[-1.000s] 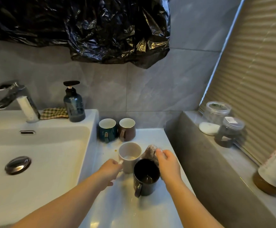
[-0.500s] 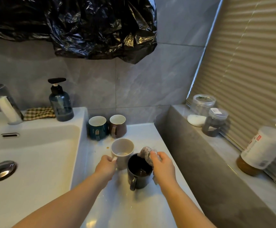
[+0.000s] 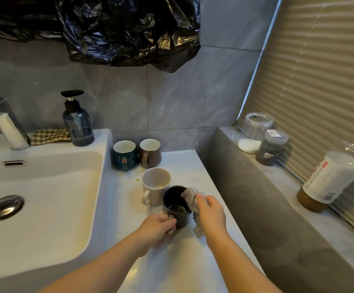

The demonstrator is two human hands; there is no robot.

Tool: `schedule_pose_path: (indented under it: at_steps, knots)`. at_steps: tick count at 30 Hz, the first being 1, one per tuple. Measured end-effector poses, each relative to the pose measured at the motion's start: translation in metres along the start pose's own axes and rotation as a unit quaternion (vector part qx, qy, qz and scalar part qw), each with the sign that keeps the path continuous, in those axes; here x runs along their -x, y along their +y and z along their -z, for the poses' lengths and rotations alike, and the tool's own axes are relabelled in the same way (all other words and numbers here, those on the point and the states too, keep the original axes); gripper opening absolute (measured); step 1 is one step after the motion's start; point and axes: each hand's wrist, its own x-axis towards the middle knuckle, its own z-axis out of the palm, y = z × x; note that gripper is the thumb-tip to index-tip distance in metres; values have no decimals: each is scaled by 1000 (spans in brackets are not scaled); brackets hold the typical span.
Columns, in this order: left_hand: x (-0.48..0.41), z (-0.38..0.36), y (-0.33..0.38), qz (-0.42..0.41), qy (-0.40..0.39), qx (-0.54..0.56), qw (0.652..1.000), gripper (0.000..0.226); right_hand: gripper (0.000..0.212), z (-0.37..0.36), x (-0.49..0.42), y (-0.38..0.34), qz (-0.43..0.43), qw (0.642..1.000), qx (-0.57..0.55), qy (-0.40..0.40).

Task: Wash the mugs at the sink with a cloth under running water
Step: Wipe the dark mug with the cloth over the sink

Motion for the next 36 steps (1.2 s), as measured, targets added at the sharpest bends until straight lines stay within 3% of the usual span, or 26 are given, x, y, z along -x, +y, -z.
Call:
schedule_pose_path:
  at_steps: [4,8,15,21,27,30,36]
  knots:
    - [0,1,13,-17,6,77,997,16,26,4,6,-4,3,1000,-28,0]
    - [7,6,29,-43,26,48,998,30,30,6,13,-13,8,999,-36,8]
    - [38,45,58,-94,79,123,985,45,29,-4,42,-66,131,988,-74,41]
    - [73,114,75,-151,134,117,972,45,31,-54,73,-104,195,975,-101,10]
    - [100,193,40,-148,177,107,967,39,31,-139,105,-115,153,976,-144,-57]
    - [111,232,14,-127,200,117,965,38,14,-182,120,-111,129,976,-139,-103]
    - [123,286,-32,-143,248,35,957,32,16,-251,128,-93,55,986,-104,-114]
